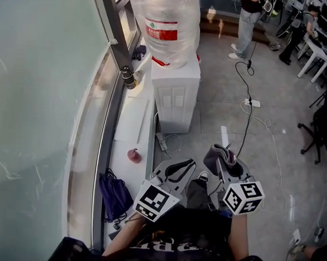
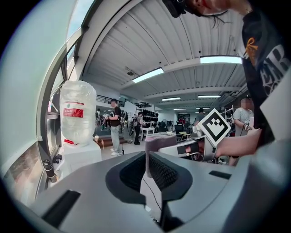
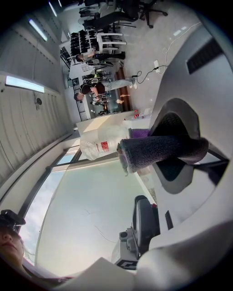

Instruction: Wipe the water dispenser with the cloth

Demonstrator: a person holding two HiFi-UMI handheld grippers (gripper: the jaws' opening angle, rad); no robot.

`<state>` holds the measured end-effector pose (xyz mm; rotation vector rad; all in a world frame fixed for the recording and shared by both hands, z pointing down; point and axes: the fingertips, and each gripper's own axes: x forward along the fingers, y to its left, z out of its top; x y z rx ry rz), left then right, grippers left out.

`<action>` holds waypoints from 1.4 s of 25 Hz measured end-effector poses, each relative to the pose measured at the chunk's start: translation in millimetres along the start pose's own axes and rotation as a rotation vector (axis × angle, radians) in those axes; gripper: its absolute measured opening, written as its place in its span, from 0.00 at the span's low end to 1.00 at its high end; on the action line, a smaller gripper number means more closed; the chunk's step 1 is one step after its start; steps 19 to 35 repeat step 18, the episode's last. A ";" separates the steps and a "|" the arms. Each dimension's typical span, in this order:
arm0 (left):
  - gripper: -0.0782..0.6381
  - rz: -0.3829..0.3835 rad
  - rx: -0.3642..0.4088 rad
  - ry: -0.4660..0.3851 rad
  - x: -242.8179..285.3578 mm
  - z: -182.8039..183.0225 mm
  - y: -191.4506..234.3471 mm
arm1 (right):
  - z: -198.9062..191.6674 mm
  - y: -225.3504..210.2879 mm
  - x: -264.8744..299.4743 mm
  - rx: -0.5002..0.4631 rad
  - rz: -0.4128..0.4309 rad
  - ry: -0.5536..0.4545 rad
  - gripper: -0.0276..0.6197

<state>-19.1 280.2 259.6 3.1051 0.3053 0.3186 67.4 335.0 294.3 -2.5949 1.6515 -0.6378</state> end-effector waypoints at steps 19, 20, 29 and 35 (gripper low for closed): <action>0.15 0.050 0.007 -0.009 -22.7 -6.4 -9.2 | 3.7 -9.5 -14.4 -0.086 -0.017 0.009 0.20; 0.15 0.050 0.007 -0.009 -22.7 -6.4 -9.2 | 3.7 -9.5 -14.4 -0.086 -0.017 0.009 0.20; 0.15 0.050 0.007 -0.009 -22.7 -6.4 -9.2 | 3.7 -9.5 -14.4 -0.086 -0.017 0.009 0.20; 0.15 0.050 0.007 -0.009 -22.7 -6.4 -9.2 | 3.7 -9.5 -14.4 -0.086 -0.017 0.009 0.20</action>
